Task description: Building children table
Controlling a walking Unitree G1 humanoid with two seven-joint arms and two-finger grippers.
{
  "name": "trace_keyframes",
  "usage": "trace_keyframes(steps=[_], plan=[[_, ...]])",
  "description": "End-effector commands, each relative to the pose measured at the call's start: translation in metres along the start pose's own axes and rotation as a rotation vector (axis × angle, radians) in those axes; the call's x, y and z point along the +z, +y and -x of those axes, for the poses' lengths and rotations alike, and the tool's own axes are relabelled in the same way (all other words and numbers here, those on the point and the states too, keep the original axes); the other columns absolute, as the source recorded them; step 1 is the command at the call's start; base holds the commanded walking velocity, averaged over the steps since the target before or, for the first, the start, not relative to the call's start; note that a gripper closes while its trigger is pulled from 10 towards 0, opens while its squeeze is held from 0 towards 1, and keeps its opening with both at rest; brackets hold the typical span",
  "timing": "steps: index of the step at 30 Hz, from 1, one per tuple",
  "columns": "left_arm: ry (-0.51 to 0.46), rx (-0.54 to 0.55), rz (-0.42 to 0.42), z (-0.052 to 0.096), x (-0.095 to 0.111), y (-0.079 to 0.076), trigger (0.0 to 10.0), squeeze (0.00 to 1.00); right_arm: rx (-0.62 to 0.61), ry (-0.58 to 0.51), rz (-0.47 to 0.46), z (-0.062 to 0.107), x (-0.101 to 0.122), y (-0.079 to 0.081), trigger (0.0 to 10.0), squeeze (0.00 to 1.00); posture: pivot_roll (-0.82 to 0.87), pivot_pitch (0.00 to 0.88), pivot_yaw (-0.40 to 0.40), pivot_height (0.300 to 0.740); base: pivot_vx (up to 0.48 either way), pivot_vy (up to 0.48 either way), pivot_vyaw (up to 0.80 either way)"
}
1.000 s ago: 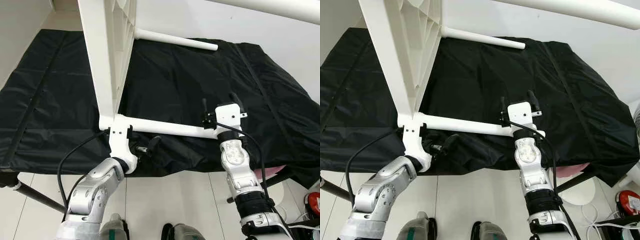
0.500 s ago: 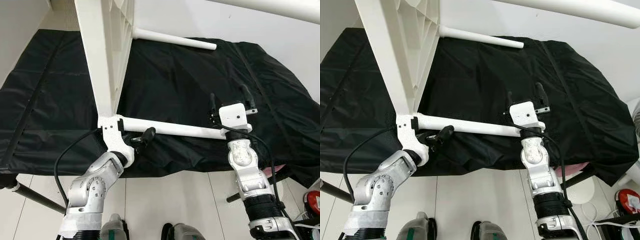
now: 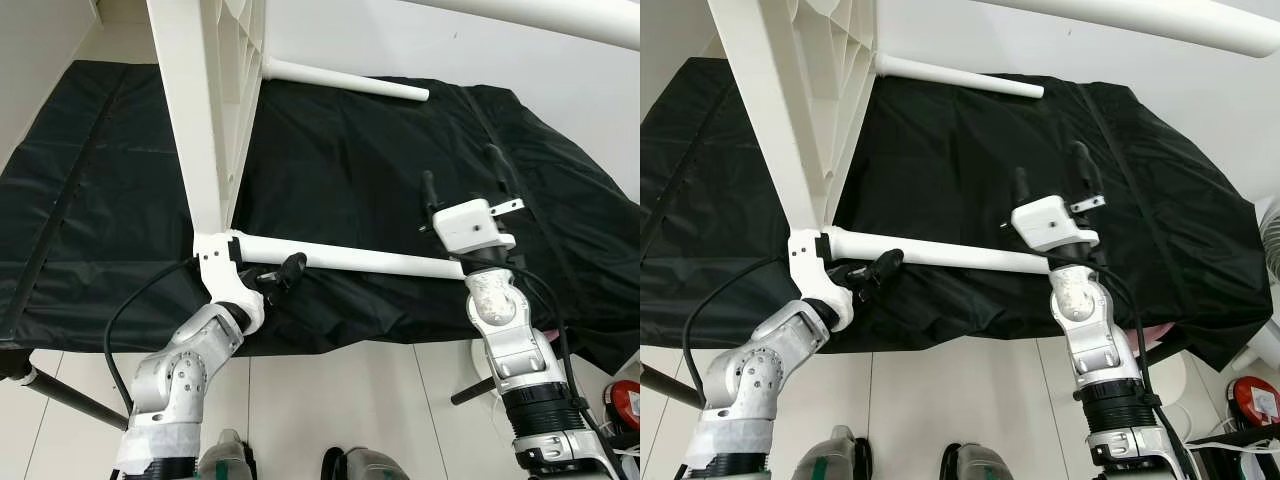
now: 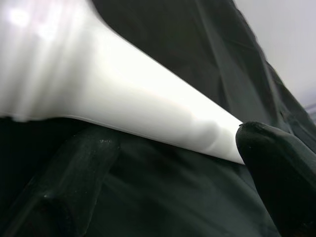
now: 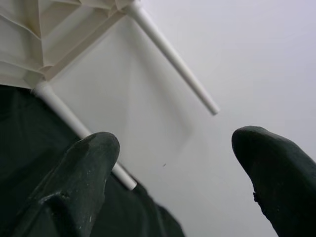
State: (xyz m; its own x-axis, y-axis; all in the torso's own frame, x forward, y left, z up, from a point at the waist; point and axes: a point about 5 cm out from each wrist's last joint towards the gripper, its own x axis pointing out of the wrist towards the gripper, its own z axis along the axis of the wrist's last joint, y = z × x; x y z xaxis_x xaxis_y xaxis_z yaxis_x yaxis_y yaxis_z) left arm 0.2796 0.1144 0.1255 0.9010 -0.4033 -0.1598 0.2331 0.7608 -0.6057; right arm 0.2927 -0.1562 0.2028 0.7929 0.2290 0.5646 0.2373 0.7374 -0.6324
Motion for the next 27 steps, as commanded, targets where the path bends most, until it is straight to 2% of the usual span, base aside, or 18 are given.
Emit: trace_keyframes(steps=[1,2,3,4,5,7,8,10,12,16,22,27], plan=[[0.021,0.064,0.046,-0.001,-0.008,0.005,10.0,0.00,-0.020,-0.023,0.083,0.002,0.007,-0.003,10.0,0.00,0.07,0.048,-0.072,0.740,0.000,0.000,0.00],[0.021,0.064,0.046,-0.001,-0.008,0.005,10.0,0.00,-0.020,-0.023,0.083,0.002,0.007,-0.003,10.0,0.00,0.07,0.048,-0.072,0.740,0.000,0.000,0.00],[0.020,0.071,0.049,0.000,-0.008,0.007,10.0,0.00,-0.037,-0.036,0.108,0.002,0.011,-0.005,10.0,0.00,0.07,0.048,-0.072,0.740,0.000,0.000,0.00],[0.019,0.079,0.047,0.001,-0.007,0.009,10.0,0.00,-0.063,-0.070,0.174,0.003,0.018,-0.006,10.0,0.00,0.07,0.051,-0.070,0.740,0.000,0.000,0.00],[0.019,0.079,0.047,0.001,-0.007,0.009,10.0,0.00,-0.063,-0.070,0.174,0.003,0.018,-0.006,10.0,0.00,0.07,0.051,-0.070,0.740,0.000,0.000,0.00],[0.018,0.089,0.042,0.002,-0.006,0.013,10.0,0.00,-0.095,-0.121,0.253,0.006,0.028,-0.006,10.0,0.00,0.07,0.052,-0.069,0.740,0.000,0.000,0.00],[0.018,0.089,0.042,0.002,-0.006,0.013,10.0,0.00,-0.095,-0.121,0.253,0.006,0.028,-0.006,10.0,0.00,0.07,0.052,-0.069,0.740,0.000,0.000,0.00],[0.011,0.096,0.044,0.001,-0.004,0.014,10.0,0.00,-0.132,-0.181,0.295,0.008,0.040,-0.005,10.0,0.00,0.07,0.053,-0.067,0.740,0.000,0.000,0.00],[0.007,0.092,0.045,0.000,-0.002,0.014,10.0,0.00,-0.170,-0.260,0.327,0.003,0.056,-0.011,10.0,0.00,0.07,0.057,-0.060,0.740,0.000,0.000,0.00],[0.007,0.090,0.046,0.000,-0.002,0.014,10.0,0.00,-0.177,-0.280,0.336,0.001,0.060,-0.013,10.0,0.00,0.07,0.057,-0.060,0.740,0.000,0.000,0.00],[0.019,0.082,0.030,-0.002,-0.002,0.013,10.0,0.00,-0.228,-0.337,0.393,-0.018,0.071,-0.032,10.0,0.00,0.05,0.064,-0.047,0.740,0.000,0.000,0.00],[0.020,0.081,0.029,-0.003,-0.002,0.012,10.0,0.00,-0.227,-0.342,0.401,-0.023,0.073,-0.034,10.0,0.00,0.05,0.065,-0.052,0.740,0.000,0.000,0.00]])
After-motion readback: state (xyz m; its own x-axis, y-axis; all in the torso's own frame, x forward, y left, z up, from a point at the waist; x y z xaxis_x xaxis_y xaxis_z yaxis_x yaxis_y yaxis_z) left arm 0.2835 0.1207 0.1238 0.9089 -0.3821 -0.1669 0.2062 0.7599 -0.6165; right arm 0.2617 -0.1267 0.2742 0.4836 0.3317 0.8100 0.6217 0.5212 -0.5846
